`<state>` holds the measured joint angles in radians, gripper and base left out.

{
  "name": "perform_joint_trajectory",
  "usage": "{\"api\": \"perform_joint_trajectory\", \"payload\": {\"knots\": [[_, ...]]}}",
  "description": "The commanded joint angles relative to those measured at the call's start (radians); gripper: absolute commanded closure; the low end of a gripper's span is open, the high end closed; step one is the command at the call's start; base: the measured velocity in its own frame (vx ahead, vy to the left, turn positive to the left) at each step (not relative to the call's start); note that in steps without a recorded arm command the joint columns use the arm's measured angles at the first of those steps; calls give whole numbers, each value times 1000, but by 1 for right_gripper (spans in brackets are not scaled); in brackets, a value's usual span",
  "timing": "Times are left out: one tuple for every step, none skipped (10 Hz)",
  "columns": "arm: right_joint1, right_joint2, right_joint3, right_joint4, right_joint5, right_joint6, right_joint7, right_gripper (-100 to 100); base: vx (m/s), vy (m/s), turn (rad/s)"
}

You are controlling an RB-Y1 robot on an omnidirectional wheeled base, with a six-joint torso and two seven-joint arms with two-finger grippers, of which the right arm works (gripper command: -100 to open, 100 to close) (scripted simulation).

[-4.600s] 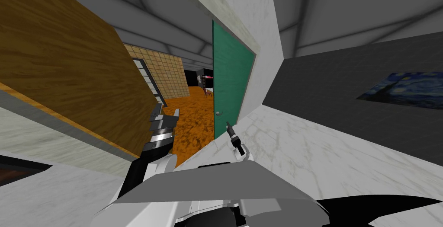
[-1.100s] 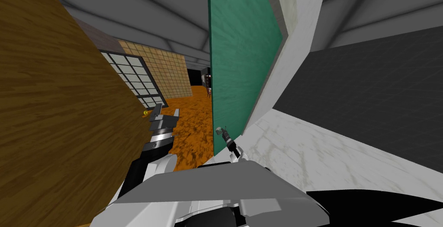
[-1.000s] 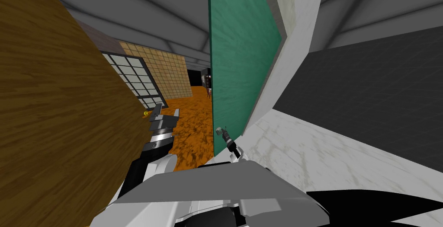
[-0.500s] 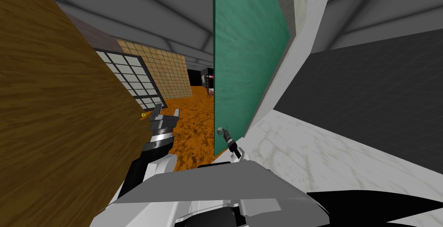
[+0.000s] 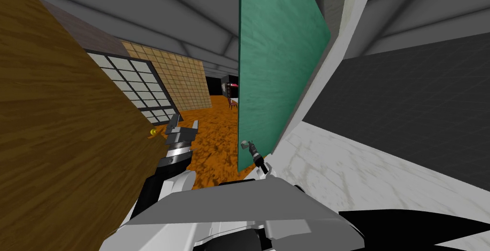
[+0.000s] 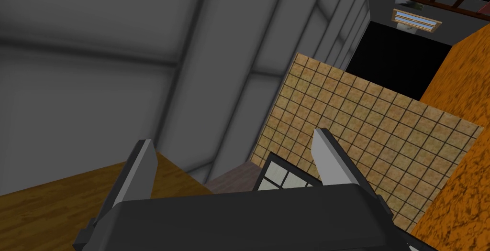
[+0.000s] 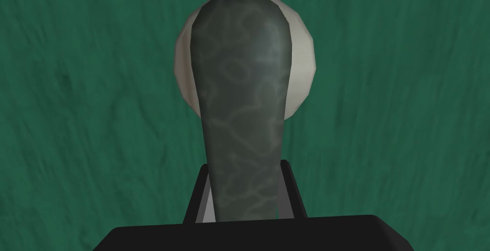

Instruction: Push the door open

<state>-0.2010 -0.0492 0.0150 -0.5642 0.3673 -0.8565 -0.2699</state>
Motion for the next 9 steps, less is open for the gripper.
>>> {"api": "perform_joint_trajectory", "payload": {"knots": [[7, -11, -22, -24, -15, 8, 14, 100, 148, 155, -59], [7, -11, -22, -24, -15, 8, 14, 100, 93, 84, -33], [8, -13, -42, -24, -31, 12, 27, 100, 157, 111, -79], [8, -14, -49, -24, -37, 13, 32, 100, 182, 147, -72], [8, -14, -62, -24, -48, 16, 41, 100, 149, 168, -63], [9, -13, -76, -24, -60, 19, 50, 100, 151, 176, -59], [9, -13, -83, -24, -65, 21, 55, 100, 148, 153, -63], [9, -10, -96, -24, -76, 24, 63, 100, 169, 158, -61], [9, -10, -96, -24, -76, 24, 63, 100, 130, 96, -38]]}}
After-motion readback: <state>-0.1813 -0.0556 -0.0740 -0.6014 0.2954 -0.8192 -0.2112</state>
